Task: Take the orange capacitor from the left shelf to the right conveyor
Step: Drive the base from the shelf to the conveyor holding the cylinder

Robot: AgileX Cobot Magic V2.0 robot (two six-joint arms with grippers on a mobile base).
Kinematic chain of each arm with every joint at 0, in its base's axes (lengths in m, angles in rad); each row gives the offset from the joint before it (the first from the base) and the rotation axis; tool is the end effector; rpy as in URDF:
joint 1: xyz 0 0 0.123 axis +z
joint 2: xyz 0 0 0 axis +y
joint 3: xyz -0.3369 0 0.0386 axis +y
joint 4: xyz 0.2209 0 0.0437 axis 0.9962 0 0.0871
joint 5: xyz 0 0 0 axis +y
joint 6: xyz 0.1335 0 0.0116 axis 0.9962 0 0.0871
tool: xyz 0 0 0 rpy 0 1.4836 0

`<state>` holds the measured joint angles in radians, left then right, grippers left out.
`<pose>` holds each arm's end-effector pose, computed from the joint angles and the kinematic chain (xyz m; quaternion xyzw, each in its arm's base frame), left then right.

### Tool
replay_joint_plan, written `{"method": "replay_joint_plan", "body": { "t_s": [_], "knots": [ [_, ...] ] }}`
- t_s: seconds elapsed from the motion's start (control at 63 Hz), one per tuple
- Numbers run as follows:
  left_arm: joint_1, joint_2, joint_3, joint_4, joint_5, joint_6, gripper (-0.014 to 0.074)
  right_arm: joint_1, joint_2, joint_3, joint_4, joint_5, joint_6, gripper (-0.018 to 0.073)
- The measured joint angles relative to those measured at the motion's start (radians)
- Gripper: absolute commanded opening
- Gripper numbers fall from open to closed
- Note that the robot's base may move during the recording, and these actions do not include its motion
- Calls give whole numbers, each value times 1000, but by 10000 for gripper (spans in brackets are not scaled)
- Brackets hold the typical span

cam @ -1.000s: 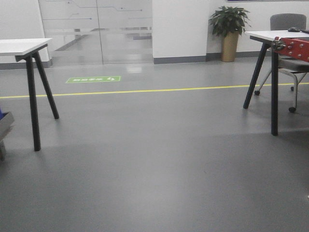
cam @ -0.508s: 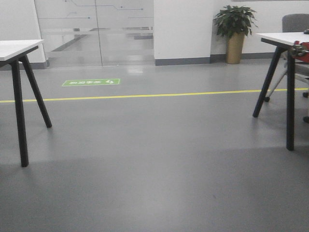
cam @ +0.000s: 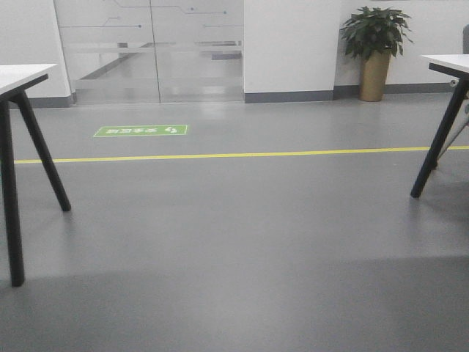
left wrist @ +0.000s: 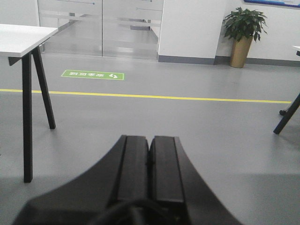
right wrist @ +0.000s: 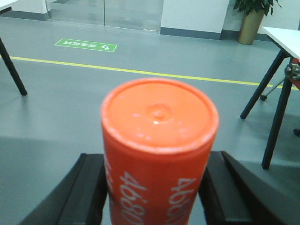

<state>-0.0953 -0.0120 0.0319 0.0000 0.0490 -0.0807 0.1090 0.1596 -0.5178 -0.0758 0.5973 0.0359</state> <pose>0.0183 -0.0017 0.1992 0.0051 0.7006 -0.0627 0.7108 -0.0019 -0.0060 0.3129 -0.0376 0.7573 0.0106 0.6519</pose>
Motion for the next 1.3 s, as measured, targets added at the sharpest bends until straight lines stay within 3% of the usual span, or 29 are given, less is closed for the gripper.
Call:
{"method": "replay_joint_plan", "body": {
  "t_s": [1.302],
  "knots": [
    [0,0,0,0,0,0,-105,0,0,0,0,0,0,58]
  ]
}}
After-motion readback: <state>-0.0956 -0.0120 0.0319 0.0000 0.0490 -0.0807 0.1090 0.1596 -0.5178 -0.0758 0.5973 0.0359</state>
